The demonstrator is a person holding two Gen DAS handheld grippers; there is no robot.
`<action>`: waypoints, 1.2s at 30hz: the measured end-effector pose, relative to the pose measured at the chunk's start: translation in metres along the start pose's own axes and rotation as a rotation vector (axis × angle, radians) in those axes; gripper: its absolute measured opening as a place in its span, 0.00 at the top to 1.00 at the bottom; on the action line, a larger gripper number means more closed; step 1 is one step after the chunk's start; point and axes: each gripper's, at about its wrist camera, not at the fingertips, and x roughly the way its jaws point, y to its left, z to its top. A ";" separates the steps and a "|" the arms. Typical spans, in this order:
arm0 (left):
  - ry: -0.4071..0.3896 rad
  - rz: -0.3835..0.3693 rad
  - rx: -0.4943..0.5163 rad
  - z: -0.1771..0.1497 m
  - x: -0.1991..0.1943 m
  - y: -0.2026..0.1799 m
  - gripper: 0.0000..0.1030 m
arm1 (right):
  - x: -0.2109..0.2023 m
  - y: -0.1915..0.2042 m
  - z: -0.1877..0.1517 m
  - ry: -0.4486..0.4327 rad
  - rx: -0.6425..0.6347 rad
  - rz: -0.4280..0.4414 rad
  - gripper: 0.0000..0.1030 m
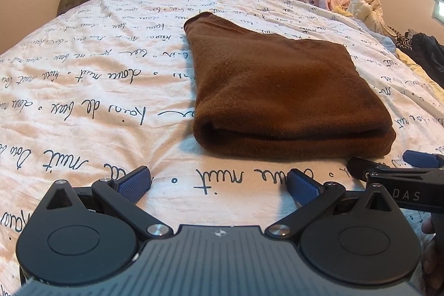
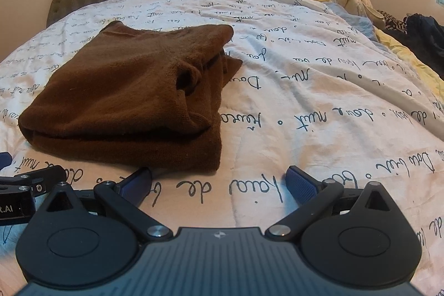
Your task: Fold small clothes
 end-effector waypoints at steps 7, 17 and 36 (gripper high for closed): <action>0.033 0.016 0.029 0.002 0.002 -0.005 0.00 | 0.000 -0.001 -0.004 -0.023 0.001 0.006 0.00; 0.025 0.017 0.024 0.002 0.002 -0.004 0.00 | 0.000 -0.001 -0.004 -0.023 0.002 0.008 0.00; 0.001 0.028 -0.011 0.001 -0.001 -0.002 0.00 | -0.001 -0.001 -0.004 -0.025 0.003 0.008 0.00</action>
